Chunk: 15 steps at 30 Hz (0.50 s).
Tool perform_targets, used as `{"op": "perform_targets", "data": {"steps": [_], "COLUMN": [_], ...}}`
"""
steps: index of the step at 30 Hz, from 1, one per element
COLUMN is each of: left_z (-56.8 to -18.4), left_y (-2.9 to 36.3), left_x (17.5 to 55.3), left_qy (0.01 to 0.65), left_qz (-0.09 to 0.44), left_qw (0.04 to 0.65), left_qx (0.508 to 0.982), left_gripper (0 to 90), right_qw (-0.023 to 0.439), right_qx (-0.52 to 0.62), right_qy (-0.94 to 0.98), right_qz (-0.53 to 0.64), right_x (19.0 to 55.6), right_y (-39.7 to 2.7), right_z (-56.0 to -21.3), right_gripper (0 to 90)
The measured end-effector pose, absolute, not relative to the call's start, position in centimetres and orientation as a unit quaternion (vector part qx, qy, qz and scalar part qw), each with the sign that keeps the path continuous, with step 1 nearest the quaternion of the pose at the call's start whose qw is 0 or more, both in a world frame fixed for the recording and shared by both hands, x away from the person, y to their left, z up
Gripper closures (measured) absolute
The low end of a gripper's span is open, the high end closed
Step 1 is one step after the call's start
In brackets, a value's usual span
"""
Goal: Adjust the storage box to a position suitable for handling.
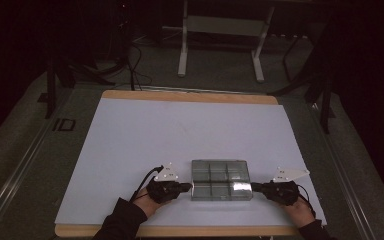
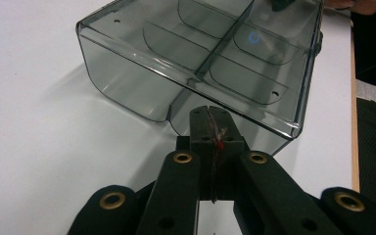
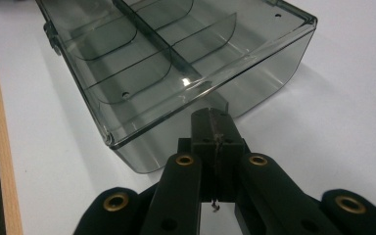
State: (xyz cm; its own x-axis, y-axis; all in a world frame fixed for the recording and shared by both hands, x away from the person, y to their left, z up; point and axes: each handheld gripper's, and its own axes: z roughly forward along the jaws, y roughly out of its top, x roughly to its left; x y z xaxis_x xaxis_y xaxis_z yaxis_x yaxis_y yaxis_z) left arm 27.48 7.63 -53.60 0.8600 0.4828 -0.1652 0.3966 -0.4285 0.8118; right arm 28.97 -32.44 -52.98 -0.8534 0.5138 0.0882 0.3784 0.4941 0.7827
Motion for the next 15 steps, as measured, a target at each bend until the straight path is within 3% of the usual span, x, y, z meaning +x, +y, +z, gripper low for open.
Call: {"op": "perform_targets", "data": {"steps": [15], "left_z": [-53.13], "left_y": [7.59], "left_x": [27.46], "left_qy": [0.257], "left_qz": [0.048], "left_qw": [0.465], "left_qx": [0.846], "left_gripper": [90.0], "right_qw": [0.081], "right_qx": [0.259], "right_qy": [0.857], "right_qz": [0.439], "right_x": [28.85], "right_y": [-32.56], "right_z": [-52.65], "right_gripper": [90.0]}}
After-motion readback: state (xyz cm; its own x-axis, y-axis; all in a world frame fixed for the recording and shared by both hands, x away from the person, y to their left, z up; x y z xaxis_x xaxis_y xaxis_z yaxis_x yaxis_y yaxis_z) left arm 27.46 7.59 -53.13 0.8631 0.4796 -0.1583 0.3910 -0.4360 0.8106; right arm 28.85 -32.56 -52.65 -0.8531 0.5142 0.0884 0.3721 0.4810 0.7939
